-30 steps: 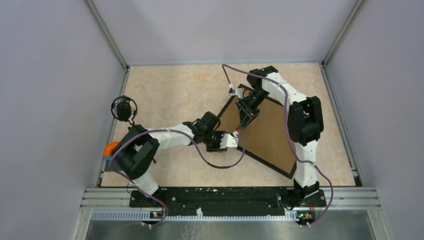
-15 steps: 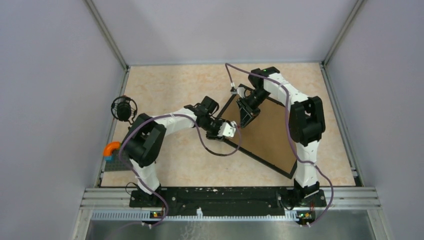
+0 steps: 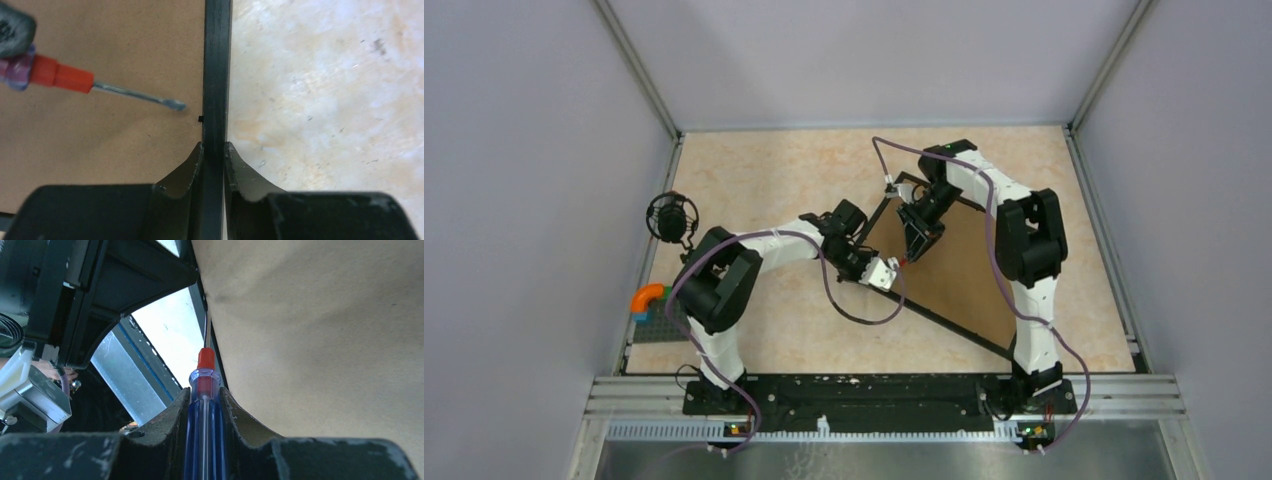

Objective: Take the photo out of the frame
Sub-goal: Release the photo frame item from the photo frame.

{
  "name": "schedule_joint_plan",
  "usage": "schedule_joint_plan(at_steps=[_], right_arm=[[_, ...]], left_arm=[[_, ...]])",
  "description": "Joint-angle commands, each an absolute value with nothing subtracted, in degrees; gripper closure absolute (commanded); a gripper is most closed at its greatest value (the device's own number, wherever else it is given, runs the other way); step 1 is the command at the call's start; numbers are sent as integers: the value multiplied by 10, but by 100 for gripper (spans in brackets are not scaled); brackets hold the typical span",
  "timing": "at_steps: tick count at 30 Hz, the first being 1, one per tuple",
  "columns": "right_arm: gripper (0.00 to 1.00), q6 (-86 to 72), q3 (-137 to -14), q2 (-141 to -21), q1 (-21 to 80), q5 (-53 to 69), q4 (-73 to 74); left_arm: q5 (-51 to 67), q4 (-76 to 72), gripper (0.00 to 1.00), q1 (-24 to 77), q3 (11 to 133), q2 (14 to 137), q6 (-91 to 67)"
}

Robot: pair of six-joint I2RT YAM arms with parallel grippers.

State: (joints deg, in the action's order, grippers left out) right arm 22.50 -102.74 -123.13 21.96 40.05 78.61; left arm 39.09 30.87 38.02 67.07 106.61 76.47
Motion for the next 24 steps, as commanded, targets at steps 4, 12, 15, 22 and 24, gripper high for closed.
schedule_joint_plan(at_steps=[4,12,15,22,24], right_arm=[[100,234,-1023,-1240,219,408,791],[100,249,-973,-1221,241,406,785],[100,241,-967,-1219,242,408,775],[100,190,-993,-1240,234,422,748],[100,189,-1016,-1247,231,428,750]], left_arm=[[392,341,81,413,614,1046,725],[381,318,82,415,613,1051,693],[379,311,82,415,610,1049,686],[375,299,82,420,594,1037,686],[371,299,83,422,589,1035,689]])
